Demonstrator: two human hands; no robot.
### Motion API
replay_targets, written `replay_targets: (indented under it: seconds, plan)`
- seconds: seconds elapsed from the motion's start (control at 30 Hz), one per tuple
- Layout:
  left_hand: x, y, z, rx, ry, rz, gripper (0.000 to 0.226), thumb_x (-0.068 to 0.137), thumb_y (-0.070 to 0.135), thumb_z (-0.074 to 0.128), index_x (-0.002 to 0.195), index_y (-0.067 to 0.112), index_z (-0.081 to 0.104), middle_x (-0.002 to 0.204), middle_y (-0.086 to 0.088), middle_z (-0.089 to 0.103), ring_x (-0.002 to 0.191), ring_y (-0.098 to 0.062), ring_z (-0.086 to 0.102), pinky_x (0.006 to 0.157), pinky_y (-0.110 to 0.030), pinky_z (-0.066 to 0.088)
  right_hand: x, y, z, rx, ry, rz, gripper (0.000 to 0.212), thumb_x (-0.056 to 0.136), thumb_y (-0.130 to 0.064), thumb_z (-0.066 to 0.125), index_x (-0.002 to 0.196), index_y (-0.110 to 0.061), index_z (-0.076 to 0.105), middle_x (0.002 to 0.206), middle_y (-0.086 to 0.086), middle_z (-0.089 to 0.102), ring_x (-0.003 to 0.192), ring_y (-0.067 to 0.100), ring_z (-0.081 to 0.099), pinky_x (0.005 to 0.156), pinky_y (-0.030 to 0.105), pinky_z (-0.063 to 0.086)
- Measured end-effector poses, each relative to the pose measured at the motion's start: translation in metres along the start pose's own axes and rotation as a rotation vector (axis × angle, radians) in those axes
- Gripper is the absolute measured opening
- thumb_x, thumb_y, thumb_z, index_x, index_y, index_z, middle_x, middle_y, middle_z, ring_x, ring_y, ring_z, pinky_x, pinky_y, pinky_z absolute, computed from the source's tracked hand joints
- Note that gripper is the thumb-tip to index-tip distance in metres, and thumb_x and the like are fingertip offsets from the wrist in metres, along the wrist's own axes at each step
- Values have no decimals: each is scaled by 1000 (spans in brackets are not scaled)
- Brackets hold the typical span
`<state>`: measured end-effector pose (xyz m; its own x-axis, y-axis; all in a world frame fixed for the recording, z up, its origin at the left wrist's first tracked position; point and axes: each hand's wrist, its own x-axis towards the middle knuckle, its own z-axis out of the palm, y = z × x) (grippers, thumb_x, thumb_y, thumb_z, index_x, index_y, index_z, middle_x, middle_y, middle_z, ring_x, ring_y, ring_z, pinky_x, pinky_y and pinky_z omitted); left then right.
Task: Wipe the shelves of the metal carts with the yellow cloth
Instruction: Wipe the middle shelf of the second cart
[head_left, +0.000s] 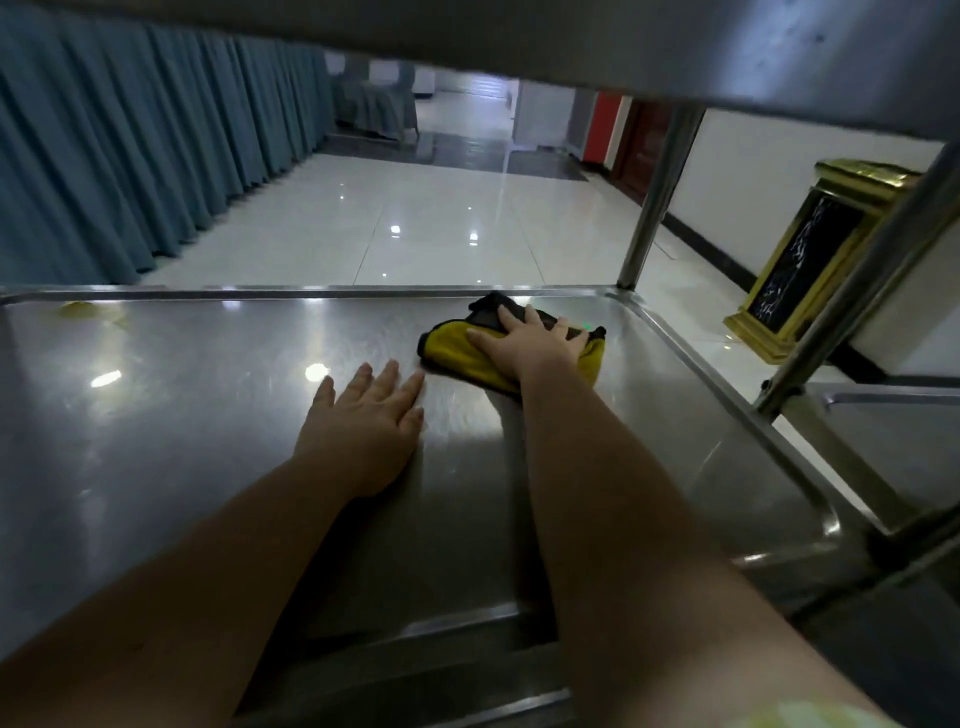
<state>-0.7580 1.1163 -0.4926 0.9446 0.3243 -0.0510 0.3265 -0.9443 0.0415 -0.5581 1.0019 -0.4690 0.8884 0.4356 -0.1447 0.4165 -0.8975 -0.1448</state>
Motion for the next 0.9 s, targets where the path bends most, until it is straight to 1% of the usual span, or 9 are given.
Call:
replay_targets:
  seconds: [0.13, 0.3, 0.37, 0.43, 0.5, 0.6, 0.67, 0.77, 0.9]
  plan:
    - [4, -3, 1, -16, 11, 2, 55, 104, 48, 10, 155, 37, -6, 165, 3, -9, 151, -20, -9, 121, -51, -2, 3, 32, -3, -45, 11, -92, 87, 77, -92, 17, 153, -50, 7, 165, -4, 8, 149, 36, 7, 116, 64, 0]
    - [4, 2, 0, -51, 18, -14, 55, 104, 49, 9, 156, 38, -4, 164, 5, -10, 151, -19, -11, 121, -50, -6, -9, 128, -19, -113, 2, 74, 93, 69, -93, 11, 151, -52, 2, 165, -6, 5, 149, 33, 9, 117, 59, 7]
    - [4, 5, 0, -53, 22, -18, 55, 104, 48, 8, 156, 37, -5, 165, 4, -11, 151, -20, -12, 121, -51, -7, -21, 141, -17, -119, 9, 113, 94, 66, -93, 7, 151, -53, 2, 165, -8, 3, 149, 33, 7, 118, 58, 6]
    - [5, 8, 0, -57, 11, -25, 55, 104, 47, 8, 156, 36, -5, 165, 3, -12, 151, -21, -13, 120, -52, -8, -40, 128, -10, -93, -2, 88, 88, 71, -92, 8, 150, -54, 2, 165, -10, 1, 150, 32, 3, 118, 58, 4]
    - [5, 10, -1, -70, 0, -35, 54, 105, 45, 8, 156, 36, -6, 165, 3, -12, 151, -21, -13, 120, -52, -9, -66, 101, 1, -109, -10, -34, 83, 74, -92, 9, 149, -56, 0, 164, -12, -1, 150, 31, 1, 118, 57, 1]
    - [3, 9, -3, -81, 0, -46, 53, 105, 42, 10, 156, 37, -6, 165, 4, -11, 151, -20, -12, 120, -51, -8, -115, 55, 25, -178, 8, -349, 85, 71, -94, 6, 147, -59, -4, 164, -15, -4, 151, 28, -1, 119, 56, 0]
    - [0, 7, -3, -84, -1, -37, 53, 106, 42, 10, 156, 37, -6, 165, 4, -11, 151, -19, -12, 120, -50, -8, -135, 53, 27, -157, -29, -451, 80, 71, -92, 8, 144, -63, -5, 163, -18, -6, 150, 22, -6, 120, 53, -5]
    - [-3, 7, -2, -84, 7, -23, 54, 105, 45, 9, 156, 36, -5, 165, 4, -11, 151, -19, -12, 120, -49, -8, -131, 114, 9, -118, -47, -338, 79, 70, -94, 12, 141, -65, -5, 162, -20, -5, 150, 20, -3, 119, 48, -3]
    - [-2, 9, -2, -75, 3, -3, 55, 105, 47, 9, 157, 35, -4, 165, 2, -11, 151, -22, -11, 120, -51, -9, -134, 197, -4, -153, -5, 6, 95, 52, -100, -8, 139, -62, -10, 164, -15, -3, 150, 23, 2, 120, 52, 3]
